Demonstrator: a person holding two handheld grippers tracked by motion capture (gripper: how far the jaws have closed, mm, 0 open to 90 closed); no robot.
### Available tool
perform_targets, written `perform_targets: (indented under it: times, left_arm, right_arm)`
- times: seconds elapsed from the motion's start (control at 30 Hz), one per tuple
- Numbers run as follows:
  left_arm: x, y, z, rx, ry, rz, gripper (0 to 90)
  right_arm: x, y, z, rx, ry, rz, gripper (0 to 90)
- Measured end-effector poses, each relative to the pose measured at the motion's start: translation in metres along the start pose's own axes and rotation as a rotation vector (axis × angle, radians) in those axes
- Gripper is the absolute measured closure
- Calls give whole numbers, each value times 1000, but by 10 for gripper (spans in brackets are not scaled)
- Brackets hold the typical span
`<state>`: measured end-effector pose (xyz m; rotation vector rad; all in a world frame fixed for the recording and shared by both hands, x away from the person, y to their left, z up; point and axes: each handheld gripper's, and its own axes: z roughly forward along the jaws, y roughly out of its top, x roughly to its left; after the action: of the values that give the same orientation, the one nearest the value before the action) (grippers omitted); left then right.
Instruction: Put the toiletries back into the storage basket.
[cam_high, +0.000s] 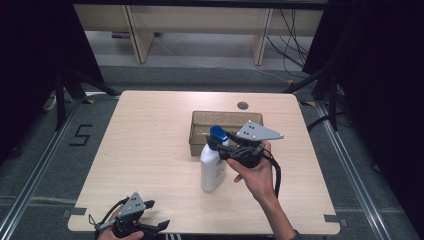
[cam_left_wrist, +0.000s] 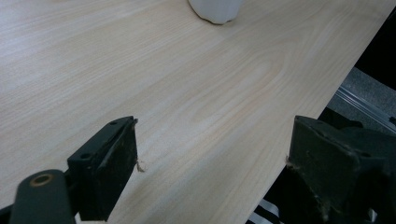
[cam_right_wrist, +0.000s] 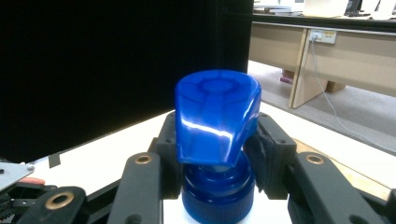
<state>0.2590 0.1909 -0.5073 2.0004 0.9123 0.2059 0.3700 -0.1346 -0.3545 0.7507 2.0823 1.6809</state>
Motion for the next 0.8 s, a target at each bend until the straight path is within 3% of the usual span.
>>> perform_targets:
  times: [0.1, 0.13, 0.3, 0.37, 0.4, 0.53, 0.57, 0.8]
  left_arm:
    - [0, 0, 0, 7, 3, 8, 151]
    - [0, 0, 0, -4, -2, -3, 151]
    - [-1, 0, -1, 2, 1, -1, 151]
    - [-1, 0, -1, 2, 2, 0, 151]
    - [0, 0, 0, -5, 0, -1, 151]
    - [0, 0, -1, -3, -3, 0, 151]
    - [0, 0, -1, -3, -2, -1, 151]
    - [0, 0, 0, -2, -1, -1, 151]
  right_arm:
    - [2, 0, 1, -9, 0, 6, 611]
    - [1, 1, 1, -13, -7, -22, 620]
    - [2, 2, 0, -12, -11, -1, 619]
    - [1, 3, 1, -24, -20, -41, 619]
    - [2, 3, 1, -14, -9, -20, 619]
    - [1, 5, 1, -25, -28, -15, 619]
    - [0, 7, 0, -26, -34, -32, 619]
    - [-2, 14, -4, -43, -17, -6, 619]
